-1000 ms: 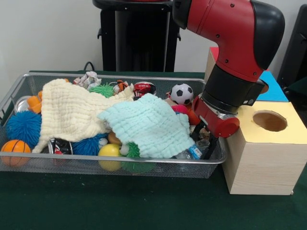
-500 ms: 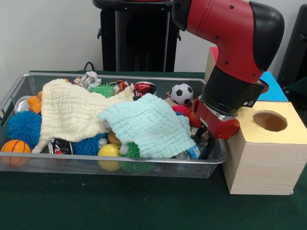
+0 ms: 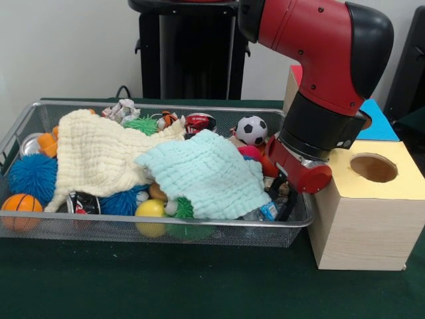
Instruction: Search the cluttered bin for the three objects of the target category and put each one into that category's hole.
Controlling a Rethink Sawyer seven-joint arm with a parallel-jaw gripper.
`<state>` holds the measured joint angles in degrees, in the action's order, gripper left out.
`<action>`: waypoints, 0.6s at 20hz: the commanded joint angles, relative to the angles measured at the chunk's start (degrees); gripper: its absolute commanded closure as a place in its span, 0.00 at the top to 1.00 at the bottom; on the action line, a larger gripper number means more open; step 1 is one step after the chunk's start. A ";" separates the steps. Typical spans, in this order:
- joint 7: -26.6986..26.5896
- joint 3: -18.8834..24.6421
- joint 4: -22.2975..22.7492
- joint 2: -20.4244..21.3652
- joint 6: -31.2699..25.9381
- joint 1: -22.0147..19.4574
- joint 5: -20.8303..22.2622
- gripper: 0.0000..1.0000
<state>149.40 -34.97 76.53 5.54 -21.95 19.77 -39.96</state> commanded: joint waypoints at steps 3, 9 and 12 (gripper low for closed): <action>11.98 8.44 -0.50 -6.12 0.33 -2.72 -2.19 0.00; 9.55 9.61 1.88 -2.47 -1.15 -3.68 -1.23 0.00; 8.17 10.19 3.25 -0.64 -1.57 -4.41 -0.64 0.00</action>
<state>149.40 -34.35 76.74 6.12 -22.16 19.22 -39.82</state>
